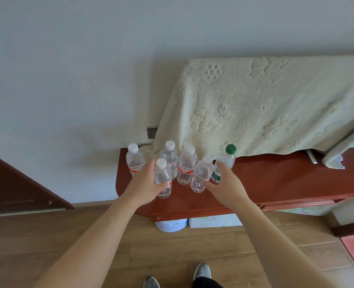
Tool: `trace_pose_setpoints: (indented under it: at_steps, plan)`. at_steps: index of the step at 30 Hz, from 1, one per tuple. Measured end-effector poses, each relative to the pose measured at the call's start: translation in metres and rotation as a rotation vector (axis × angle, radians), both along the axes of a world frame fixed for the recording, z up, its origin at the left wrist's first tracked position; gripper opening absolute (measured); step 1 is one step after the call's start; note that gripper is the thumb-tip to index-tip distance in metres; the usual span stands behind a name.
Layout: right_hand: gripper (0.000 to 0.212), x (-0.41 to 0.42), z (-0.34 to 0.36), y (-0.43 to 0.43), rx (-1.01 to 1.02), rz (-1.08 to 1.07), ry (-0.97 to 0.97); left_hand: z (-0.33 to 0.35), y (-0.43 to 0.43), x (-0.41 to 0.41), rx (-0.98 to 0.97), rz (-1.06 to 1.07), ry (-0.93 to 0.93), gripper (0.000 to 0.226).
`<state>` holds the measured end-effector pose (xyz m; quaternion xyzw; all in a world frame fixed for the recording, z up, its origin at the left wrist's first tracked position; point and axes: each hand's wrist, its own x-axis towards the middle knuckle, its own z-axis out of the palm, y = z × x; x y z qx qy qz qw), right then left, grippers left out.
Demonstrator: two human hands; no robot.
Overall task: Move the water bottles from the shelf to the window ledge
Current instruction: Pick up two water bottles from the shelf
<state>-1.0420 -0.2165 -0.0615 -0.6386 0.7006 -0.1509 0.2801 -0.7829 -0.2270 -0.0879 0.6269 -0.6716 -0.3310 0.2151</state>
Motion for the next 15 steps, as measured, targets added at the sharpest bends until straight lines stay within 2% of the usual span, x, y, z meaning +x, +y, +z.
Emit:
trace_pose_setpoints:
  at_steps: [5,11,15]
  plan:
    - [0.078,-0.008,-0.015,-0.025,0.025,0.038,-0.091,-0.017,-0.009,-0.006,0.031,0.072,0.041,0.060]
    - [0.059,-0.009,-0.030,-0.046,0.019,0.085,-0.151,-0.034,-0.016,-0.011,0.055,0.121,0.057,0.065]
    - [0.053,-0.009,-0.039,-0.053,0.031,0.106,-0.174,-0.037,-0.018,-0.012,0.060,0.156,0.046,0.066]
